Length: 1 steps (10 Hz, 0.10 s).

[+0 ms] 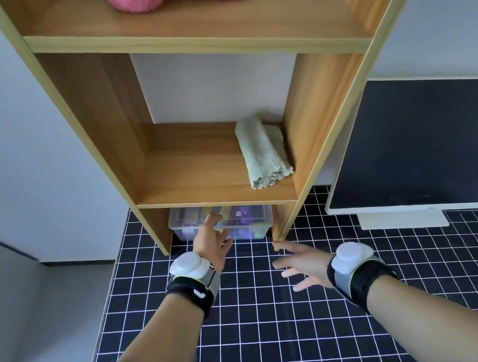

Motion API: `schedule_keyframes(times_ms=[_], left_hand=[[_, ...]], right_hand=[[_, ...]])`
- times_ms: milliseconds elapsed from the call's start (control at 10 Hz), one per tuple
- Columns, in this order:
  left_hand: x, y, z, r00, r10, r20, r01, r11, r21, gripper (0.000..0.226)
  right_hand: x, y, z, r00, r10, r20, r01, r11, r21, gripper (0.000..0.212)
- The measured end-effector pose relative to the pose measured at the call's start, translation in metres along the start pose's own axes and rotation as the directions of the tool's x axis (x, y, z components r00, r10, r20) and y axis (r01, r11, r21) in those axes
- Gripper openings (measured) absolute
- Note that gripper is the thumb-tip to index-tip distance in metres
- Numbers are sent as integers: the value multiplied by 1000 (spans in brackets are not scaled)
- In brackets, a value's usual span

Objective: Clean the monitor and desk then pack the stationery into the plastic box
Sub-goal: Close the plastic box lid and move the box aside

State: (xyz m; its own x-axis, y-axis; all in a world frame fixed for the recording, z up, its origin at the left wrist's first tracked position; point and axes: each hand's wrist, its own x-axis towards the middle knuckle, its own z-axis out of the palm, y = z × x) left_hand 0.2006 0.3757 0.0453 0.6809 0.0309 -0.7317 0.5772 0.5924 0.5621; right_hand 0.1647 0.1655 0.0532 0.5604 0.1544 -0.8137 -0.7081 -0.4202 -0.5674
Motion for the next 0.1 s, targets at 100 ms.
schedule_keyframes(times_ms=[100], left_hand=[[-3,-13,7,998,18,-55,-14,996,84,22]], right_hand=[[-12,10,-20,999,3,-45,-4,1000,-20,60]])
